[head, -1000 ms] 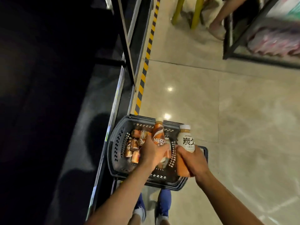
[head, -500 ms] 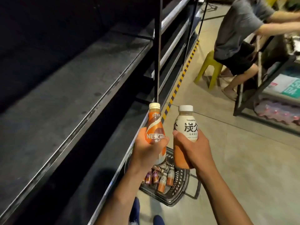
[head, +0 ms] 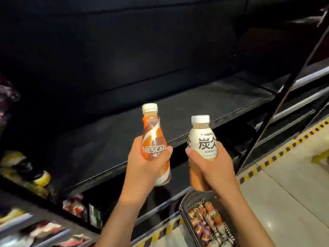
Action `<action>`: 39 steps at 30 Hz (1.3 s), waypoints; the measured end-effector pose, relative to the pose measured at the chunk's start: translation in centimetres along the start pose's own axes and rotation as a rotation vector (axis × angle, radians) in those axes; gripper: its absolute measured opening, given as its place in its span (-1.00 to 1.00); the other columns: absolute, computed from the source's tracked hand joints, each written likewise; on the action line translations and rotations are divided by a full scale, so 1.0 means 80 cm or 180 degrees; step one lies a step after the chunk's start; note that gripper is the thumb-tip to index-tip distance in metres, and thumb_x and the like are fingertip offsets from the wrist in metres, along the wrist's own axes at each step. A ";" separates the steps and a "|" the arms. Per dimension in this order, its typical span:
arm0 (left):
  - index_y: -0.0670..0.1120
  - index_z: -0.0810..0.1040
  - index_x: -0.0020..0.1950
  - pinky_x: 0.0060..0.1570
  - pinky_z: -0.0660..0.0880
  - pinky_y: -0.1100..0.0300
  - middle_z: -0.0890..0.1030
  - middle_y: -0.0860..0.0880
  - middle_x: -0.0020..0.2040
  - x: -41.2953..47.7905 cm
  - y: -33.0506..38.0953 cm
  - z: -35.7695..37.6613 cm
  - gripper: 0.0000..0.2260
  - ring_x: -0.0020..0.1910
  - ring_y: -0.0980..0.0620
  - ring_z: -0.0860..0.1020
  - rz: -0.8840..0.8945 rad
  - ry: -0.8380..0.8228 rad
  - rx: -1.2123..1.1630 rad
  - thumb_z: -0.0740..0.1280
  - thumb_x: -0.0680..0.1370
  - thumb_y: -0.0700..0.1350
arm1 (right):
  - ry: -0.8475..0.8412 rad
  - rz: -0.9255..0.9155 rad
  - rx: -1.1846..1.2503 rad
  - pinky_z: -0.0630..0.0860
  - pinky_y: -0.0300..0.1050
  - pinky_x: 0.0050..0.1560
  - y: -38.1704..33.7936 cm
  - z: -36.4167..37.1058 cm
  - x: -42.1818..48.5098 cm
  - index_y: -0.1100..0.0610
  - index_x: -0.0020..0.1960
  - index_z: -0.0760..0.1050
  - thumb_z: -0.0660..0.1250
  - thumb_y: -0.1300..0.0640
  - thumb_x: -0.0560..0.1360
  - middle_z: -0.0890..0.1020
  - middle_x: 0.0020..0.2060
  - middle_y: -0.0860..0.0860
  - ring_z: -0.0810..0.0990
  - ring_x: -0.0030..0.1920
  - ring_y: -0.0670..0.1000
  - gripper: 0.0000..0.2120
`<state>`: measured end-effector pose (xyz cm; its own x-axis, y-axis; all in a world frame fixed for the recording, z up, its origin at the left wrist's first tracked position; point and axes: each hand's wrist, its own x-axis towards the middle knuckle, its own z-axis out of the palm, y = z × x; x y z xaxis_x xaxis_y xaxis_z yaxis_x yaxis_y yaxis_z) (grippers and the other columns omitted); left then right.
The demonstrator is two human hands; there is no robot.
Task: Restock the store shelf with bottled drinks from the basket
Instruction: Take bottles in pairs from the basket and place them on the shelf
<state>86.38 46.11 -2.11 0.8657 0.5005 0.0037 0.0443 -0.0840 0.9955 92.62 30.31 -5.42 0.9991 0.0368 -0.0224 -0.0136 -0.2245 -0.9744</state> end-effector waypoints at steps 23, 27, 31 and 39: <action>0.12 0.52 0.06 -0.08 0.63 0.01 0.65 0.02 -0.14 -0.291 0.012 -0.545 -0.71 -0.15 0.02 0.67 0.0259 0.2196 -0.0022 0.52 0.42 0.00 | -0.2277 -0.0775 0.0466 0.62 0.00 -0.15 -0.158 0.407 -0.398 -0.07 -0.03 0.54 0.57 -0.13 0.28 0.69 -0.19 -0.14 0.66 -0.20 -0.09 -0.65; 0.13 0.51 0.08 -0.11 0.61 0.08 0.66 0.05 -0.15 -0.292 0.013 -0.610 -0.70 -0.18 0.07 0.66 0.0300 0.2239 -0.0024 0.51 0.42 0.01 | -0.2331 -0.0874 0.0444 0.57 -0.12 -0.20 -0.180 0.461 -0.433 -0.07 -0.01 0.54 0.57 -0.08 0.29 0.68 -0.20 -0.15 0.65 -0.21 -0.15 -0.66; 0.03 0.52 0.09 -0.13 0.63 0.04 0.65 -0.10 -0.09 -0.263 0.011 -0.672 -0.71 -0.14 -0.06 0.66 0.0369 0.2281 -0.0058 0.52 0.44 -0.05 | -0.2302 -0.1042 0.0428 0.59 -0.07 -0.17 -0.206 0.523 -0.447 -0.05 -0.01 0.55 0.53 -0.15 0.25 0.69 -0.18 -0.13 0.65 -0.19 -0.13 -0.62; -0.06 0.52 0.08 -0.21 0.53 0.14 0.60 -0.06 -0.18 -0.187 0.018 -0.786 -0.72 -0.23 0.04 0.61 0.0506 0.2103 -0.0067 0.51 0.45 -0.05 | -0.2285 -0.1008 0.0512 0.63 0.11 -0.07 -0.258 0.649 -0.438 -0.04 0.01 0.58 0.46 -0.35 0.11 0.71 -0.13 -0.10 0.69 -0.12 -0.04 -0.42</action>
<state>42.10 92.68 5.23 0.3742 0.9054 0.2007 -0.0739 -0.1866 0.9797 55.77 84.24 3.82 0.6870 0.7052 0.1754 0.2059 0.0426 -0.9777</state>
